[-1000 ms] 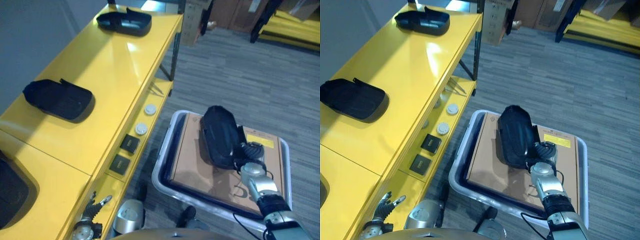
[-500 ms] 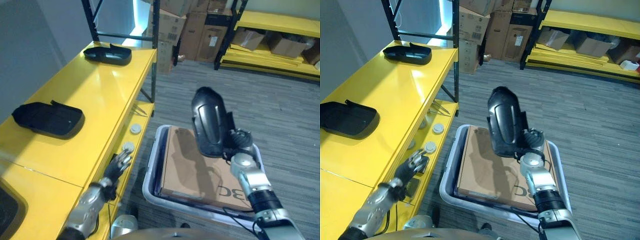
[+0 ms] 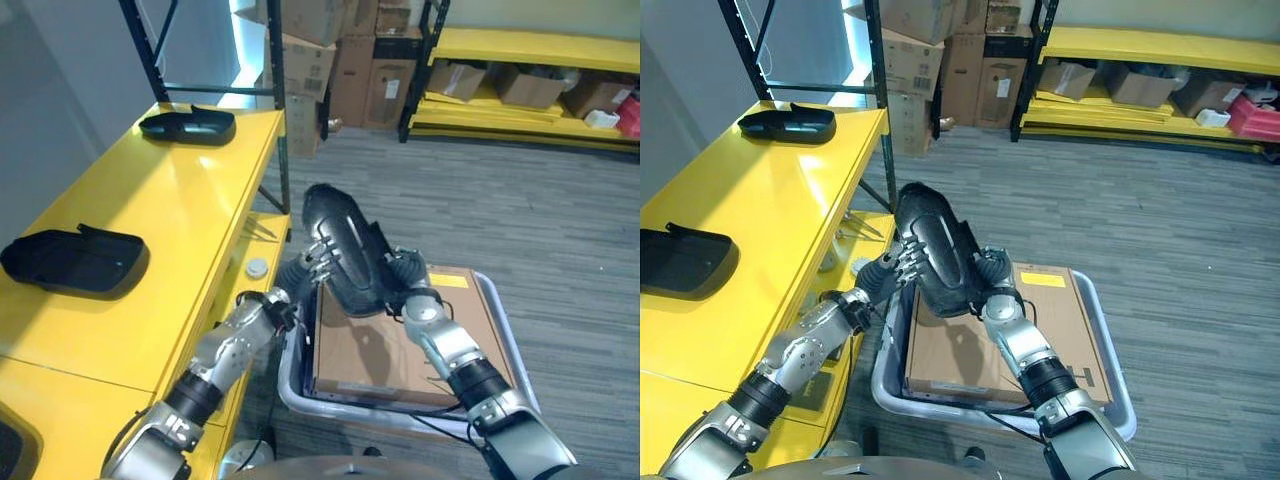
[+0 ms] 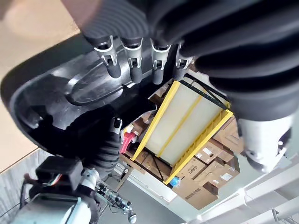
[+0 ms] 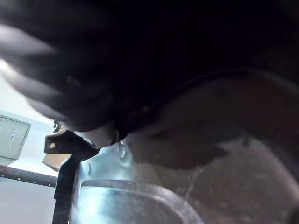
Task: Move parts from the plastic box to the shelf.
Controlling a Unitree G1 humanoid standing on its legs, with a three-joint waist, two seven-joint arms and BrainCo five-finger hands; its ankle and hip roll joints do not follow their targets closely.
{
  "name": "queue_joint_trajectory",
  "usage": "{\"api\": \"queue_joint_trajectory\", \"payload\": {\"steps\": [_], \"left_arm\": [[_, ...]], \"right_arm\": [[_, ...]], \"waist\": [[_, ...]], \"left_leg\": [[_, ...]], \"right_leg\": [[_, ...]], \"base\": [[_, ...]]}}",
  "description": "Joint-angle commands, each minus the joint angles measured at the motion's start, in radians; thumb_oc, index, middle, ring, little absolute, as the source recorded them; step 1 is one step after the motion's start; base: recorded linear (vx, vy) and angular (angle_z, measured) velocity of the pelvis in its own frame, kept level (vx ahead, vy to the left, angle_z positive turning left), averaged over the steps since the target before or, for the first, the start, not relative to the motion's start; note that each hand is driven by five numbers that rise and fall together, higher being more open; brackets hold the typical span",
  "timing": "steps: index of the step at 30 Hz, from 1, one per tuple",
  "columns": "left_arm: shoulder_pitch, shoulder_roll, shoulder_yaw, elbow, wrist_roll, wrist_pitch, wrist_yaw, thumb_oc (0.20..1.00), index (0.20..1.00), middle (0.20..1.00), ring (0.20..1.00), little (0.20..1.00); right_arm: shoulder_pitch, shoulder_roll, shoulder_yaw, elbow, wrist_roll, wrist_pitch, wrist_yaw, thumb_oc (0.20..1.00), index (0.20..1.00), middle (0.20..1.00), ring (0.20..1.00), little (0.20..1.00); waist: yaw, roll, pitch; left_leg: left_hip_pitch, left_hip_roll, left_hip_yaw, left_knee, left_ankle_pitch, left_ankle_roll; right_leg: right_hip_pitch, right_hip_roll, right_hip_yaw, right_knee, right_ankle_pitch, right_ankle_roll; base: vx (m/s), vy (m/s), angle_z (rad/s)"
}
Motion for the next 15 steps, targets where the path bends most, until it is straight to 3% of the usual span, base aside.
{"api": "queue_joint_trajectory", "payload": {"steps": [1,2,3,9,10,15], "left_arm": [[-0.025,-0.006,-0.031,0.006,-0.018,-0.024,0.002,1.000,1.000,1.000,1.000,1.000],[-0.025,-0.006,-0.031,0.006,-0.018,-0.024,0.002,1.000,1.000,1.000,1.000,1.000],[-0.145,0.001,0.000,0.123,0.310,-0.073,0.276,1.000,1.000,1.000,1.000,1.000],[-0.145,0.000,0.000,0.124,0.310,-0.073,0.276,1.000,1.000,1.000,1.000,1.000],[-0.145,0.115,0.183,0.014,0.379,-0.186,0.359,1.000,1.000,1.000,1.000,1.000],[-0.148,0.172,0.232,-0.025,0.362,-0.109,0.387,1.000,1.000,1.000,1.000,1.000]], "right_arm": [[-0.093,-0.020,-0.023,-0.002,-0.039,-0.046,-0.011,0.200,0.200,0.200,0.200,0.200],[-0.093,-0.020,-0.023,-0.002,-0.039,-0.046,-0.011,0.200,0.200,0.200,0.200,0.200],[-0.176,-0.008,0.051,0.020,-0.051,0.005,0.012,0.200,0.200,0.200,0.200,0.200],[-0.176,-0.008,0.051,0.020,-0.051,0.005,0.012,0.200,0.200,0.200,0.200,0.200],[-0.128,-0.073,0.005,-0.004,-0.039,0.016,-0.030,0.200,0.200,0.200,0.200,0.200],[-0.120,-0.102,-0.051,-0.014,-0.031,-0.038,-0.055,0.200,0.200,0.200,0.200,0.200]], "waist": [[0.035,-0.016,-0.045],[0.035,-0.016,-0.045],[0.019,-0.010,-0.068],[0.019,-0.010,-0.069],[0.035,-0.004,-0.068],[0.032,0.003,-0.069]], "left_leg": [[-0.015,0.055,0.019,0.029,-0.043,-0.017],[-0.015,0.055,0.019,0.029,-0.043,-0.017],[0.004,0.060,0.036,0.025,-0.044,-0.028],[0.004,0.060,0.036,0.025,-0.044,-0.028],[0.008,0.061,0.025,0.028,-0.046,-0.033],[0.000,0.056,0.018,0.031,-0.041,-0.033]], "right_leg": [[0.008,-0.074,0.019,0.002,-0.007,0.081],[0.008,-0.074,0.019,0.002,-0.007,0.081],[0.019,-0.074,0.034,-0.022,0.005,0.090],[0.019,-0.073,0.034,-0.022,0.005,0.090],[0.031,-0.078,0.020,-0.024,0.002,0.088],[0.030,-0.078,0.011,-0.021,0.001,0.088]], "base": [[0.00,0.000,0.00],[0.09,0.049,0.00],[0.09,0.049,-0.04],[0.03,0.014,-0.12],[0.07,0.044,0.01],[0.02,0.024,0.01]]}}
